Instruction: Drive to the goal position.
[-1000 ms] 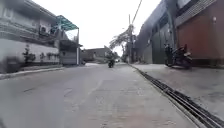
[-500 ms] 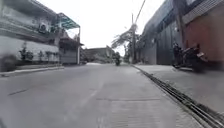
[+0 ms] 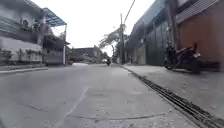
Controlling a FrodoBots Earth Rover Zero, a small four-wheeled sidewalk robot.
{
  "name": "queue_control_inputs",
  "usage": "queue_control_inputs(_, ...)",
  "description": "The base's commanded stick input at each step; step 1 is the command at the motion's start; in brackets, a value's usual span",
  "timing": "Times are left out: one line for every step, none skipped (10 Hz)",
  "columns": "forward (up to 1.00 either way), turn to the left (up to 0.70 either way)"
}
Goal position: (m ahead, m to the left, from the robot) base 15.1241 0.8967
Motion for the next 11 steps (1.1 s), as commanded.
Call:
queue_control_inputs(1.00,0.00)
queue_control_inputs(1.00,0.00)
queue_control_inputs(1.00,0.00)
queue_control_inputs(1.00,0.00)
queue_control_inputs(1.00,0.00)
queue_control_inputs(1.00,0.00)
queue_control_inputs(1.00,0.00)
queue_control_inputs(1.00,0.00)
queue_control_inputs(1.00,0.00)
queue_control_inputs(1.00,0.00)
queue_control_inputs(1.00,0.00)
